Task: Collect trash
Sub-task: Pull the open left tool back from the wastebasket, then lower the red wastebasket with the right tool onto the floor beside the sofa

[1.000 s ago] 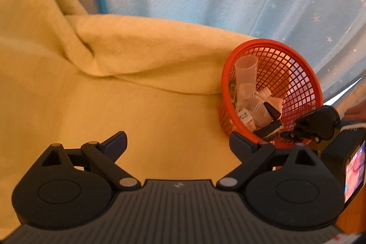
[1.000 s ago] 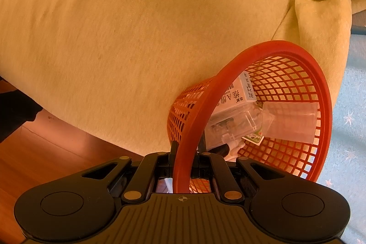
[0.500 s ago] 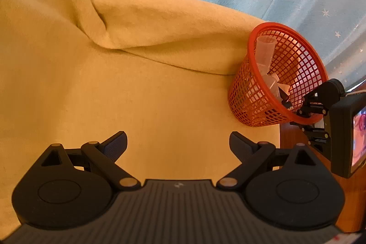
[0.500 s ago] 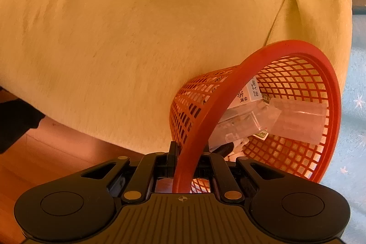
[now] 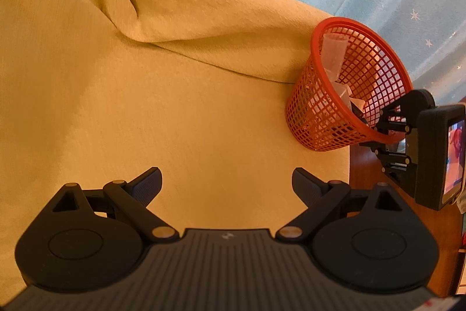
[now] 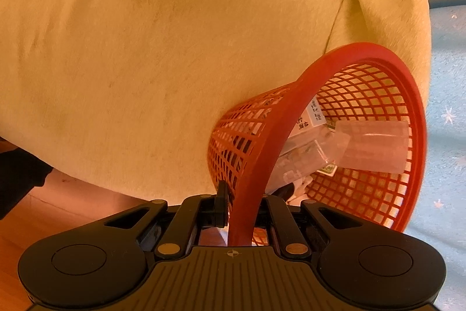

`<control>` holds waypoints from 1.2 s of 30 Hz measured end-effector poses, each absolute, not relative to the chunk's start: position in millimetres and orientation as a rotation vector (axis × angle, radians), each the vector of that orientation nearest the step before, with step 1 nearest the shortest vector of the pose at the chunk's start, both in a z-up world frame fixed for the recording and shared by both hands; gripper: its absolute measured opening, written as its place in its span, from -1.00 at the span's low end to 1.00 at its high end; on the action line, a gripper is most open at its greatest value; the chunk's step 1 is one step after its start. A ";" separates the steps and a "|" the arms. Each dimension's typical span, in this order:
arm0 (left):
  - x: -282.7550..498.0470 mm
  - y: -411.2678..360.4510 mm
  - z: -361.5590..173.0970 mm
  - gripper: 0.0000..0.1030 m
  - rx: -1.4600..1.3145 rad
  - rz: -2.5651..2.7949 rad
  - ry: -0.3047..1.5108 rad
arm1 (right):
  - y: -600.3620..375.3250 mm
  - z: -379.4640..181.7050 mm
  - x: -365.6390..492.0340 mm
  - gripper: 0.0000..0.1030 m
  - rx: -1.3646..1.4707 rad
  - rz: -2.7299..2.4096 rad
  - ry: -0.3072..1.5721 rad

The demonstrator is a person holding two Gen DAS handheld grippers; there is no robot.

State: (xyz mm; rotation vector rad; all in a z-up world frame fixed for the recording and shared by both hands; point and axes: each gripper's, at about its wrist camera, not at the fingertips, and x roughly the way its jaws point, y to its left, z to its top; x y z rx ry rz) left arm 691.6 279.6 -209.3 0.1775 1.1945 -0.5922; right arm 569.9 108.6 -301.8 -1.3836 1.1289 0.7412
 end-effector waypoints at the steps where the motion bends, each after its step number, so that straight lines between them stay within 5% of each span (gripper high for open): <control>1: 689.0 279.9 -210.5 0.82 0.177 -0.590 1.197 | 107.4 -300.4 569.2 -0.94 -1.377 0.746 1.128; 36: 598.2 309.1 -206.7 0.82 0.155 -0.483 1.176 | 131.5 -236.5 464.3 -0.90 -1.403 0.835 0.998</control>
